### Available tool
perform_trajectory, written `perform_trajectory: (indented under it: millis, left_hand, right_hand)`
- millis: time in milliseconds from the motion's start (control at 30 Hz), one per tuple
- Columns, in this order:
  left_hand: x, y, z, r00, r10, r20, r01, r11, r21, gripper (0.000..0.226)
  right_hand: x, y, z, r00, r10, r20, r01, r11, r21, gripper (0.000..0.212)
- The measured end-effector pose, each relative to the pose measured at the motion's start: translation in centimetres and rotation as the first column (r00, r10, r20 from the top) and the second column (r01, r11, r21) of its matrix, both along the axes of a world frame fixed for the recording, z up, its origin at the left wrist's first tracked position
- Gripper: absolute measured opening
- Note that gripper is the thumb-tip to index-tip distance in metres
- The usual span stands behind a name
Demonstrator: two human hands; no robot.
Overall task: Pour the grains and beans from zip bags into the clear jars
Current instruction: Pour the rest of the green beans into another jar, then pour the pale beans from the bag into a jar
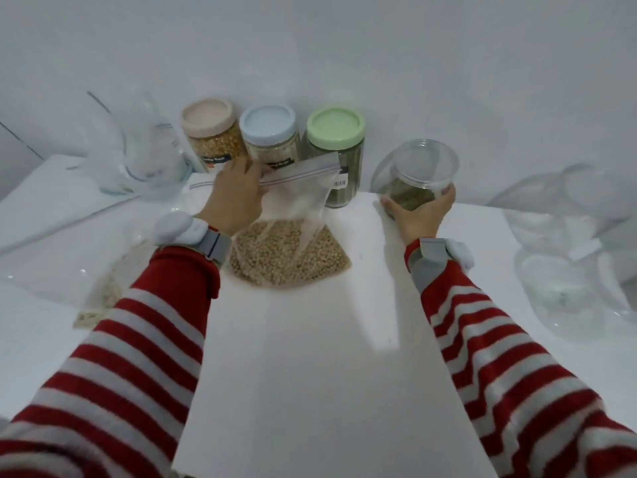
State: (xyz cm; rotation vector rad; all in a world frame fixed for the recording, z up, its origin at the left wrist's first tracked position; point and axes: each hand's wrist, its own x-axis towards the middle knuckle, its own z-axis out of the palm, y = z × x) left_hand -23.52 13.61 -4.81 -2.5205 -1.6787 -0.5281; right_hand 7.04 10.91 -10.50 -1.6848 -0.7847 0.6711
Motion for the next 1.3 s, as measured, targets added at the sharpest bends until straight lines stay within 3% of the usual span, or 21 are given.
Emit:
perform_trajectory:
  millis: [100, 233, 333, 433, 500, 567, 633, 733, 800, 900, 1067, 1200, 1300]
  left_hand:
    - [-1.4, -0.1, 1.6, 0.995, -0.083, -0.055, 0.084, 0.996, 0.021, 0.018]
    - [-1.7, -1.5, 3.8, 0.987, -0.115, 0.112, 0.127, 0.986, -0.107, 0.013]
    - [-2.2, -2.1, 3.1, 0.996, 0.023, 0.091, 0.0, 0.971, -0.24, 0.037]
    - [-2.5, -1.7, 2.4, 0.992, 0.124, 0.038, -0.103, 0.933, -0.345, 0.062]
    - [-2.5, -1.6, 2.3, 0.997, 0.055, 0.059, -0.03, 0.931, -0.363, 0.071]
    - [-2.5, -1.2, 2.4, 0.999, 0.005, 0.045, 0.012, 0.928, -0.371, 0.071]
    - [-2.4, -0.9, 3.6, 0.996, -0.066, 0.065, 0.086, 0.926, -0.367, 0.065]
    - [-1.2, -0.7, 6.6, 0.926, -0.221, 0.306, 0.285, 0.94, -0.185, 0.035]
    - [0.0, -1.1, 9.1, 0.87, -0.264, 0.416, 0.324, 0.942, -0.081, 0.032]
    - [1.9, -2.1, 11.1, 0.878, -0.306, 0.368, 0.322, 0.946, 0.019, 0.033]
    - [5.1, -2.7, 9.4, 0.958, -0.242, 0.151, 0.231, 0.969, 0.086, 0.041]
    - [11.0, -4.7, 8.7, 0.96, -0.177, 0.218, 0.108, 0.949, 0.296, 0.026]
    - [19.7, -8.5, 7.4, 0.826, -0.442, 0.349, 0.315, 0.876, 0.364, 0.022]
  right_hand:
    - [-2.6, -3.0, 0.3, 0.998, -0.047, 0.041, 0.048, 0.998, -0.042, 0.12]
    - [-9.2, -8.0, 0.4, 0.969, 0.227, 0.097, -0.237, 0.966, 0.104, 0.09]
    - [-13.1, -8.6, 1.8, 0.905, 0.418, 0.079, -0.425, 0.895, 0.132, 0.098]
    - [-14.9, -6.6, 3.7, 0.877, 0.47, -0.094, -0.466, 0.882, 0.067, 0.104]
    - [-14.6, -6.0, 4.6, 0.878, 0.453, -0.156, -0.452, 0.891, 0.041, 0.084]
    - [-13.6, -6.5, 5.2, 0.857, 0.511, -0.074, -0.511, 0.86, 0.02, 0.023]
    - [-12.2, -7.3, 6.2, 0.868, 0.495, -0.039, -0.493, 0.868, 0.052, 0.018]
    - [-9.8, -8.2, 9.0, 0.91, 0.413, -0.023, -0.397, 0.887, 0.236, 0.009]
    - [-8.3, -8.8, 11.3, 0.914, 0.405, 0.015, -0.389, 0.866, 0.315, 0.01]
    - [-6.2, -9.2, 12.8, 0.923, 0.381, -0.052, -0.338, 0.868, 0.363, 0.012]
    - [-3.4, -10.1, 10.9, 0.95, 0.309, -0.029, -0.293, 0.922, 0.252, 0.005]
    - [-0.1, -13.3, 11.1, 0.953, 0.236, 0.19, -0.28, 0.926, 0.252, 0.023]
    - [4.9, -16.9, 11.4, 0.903, -0.03, 0.429, -0.137, 0.926, 0.352, 0.019]
